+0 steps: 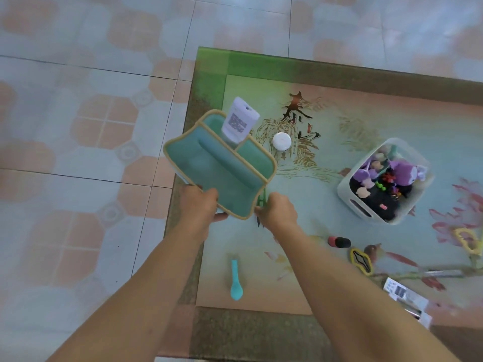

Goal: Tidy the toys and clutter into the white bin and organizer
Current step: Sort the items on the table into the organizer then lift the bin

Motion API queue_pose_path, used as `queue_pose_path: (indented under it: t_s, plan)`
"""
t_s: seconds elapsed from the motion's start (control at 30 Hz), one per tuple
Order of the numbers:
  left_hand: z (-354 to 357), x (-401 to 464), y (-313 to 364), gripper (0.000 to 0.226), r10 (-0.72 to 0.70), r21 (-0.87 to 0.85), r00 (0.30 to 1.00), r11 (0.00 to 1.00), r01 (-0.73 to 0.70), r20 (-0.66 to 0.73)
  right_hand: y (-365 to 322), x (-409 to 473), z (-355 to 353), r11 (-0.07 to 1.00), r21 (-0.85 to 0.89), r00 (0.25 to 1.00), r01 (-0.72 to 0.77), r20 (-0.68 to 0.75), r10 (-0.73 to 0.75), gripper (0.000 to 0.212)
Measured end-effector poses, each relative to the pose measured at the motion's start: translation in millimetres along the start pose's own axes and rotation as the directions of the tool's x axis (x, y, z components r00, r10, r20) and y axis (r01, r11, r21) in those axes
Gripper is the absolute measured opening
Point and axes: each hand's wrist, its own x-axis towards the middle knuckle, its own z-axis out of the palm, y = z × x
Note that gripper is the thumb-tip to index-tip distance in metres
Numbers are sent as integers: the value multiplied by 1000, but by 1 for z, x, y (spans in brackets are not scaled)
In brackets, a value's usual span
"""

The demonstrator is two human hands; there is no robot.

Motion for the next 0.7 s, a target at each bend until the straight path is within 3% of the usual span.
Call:
queue_pose_path:
  t_s: [0.13, 0.27, 0.37, 0.47, 0.6, 0.7]
  plan:
    - [7, 2, -7, 42, -19, -26, 1000, 999, 19, -2, 15, 3, -4, 996, 81, 998, -25, -48, 28, 21]
    - [17, 2, -15, 41, -61, -47, 998, 997, 60, -15, 40, -4, -40, 898, 438, 986, -34, -130, 101, 23]
    - [33, -4, -25, 42, -116, -80, 993, 990, 116, 16, 51, -26, -82, 838, 539, 967, 90, -248, 55, 20]
    - [51, -13, -32, 46, -169, -99, 985, 980, 172, 45, 51, -55, -117, 804, 533, 944, 263, -316, -99, 17]
    - [73, -31, -37, 38, -215, -101, 975, 970, 220, 55, 31, -74, -131, 831, 470, 953, 298, -96, -287, 14]
    - [84, -43, -41, 34, -237, -103, 970, 965, 240, 48, 12, -73, -122, 865, 462, 952, 194, 122, -279, 15]
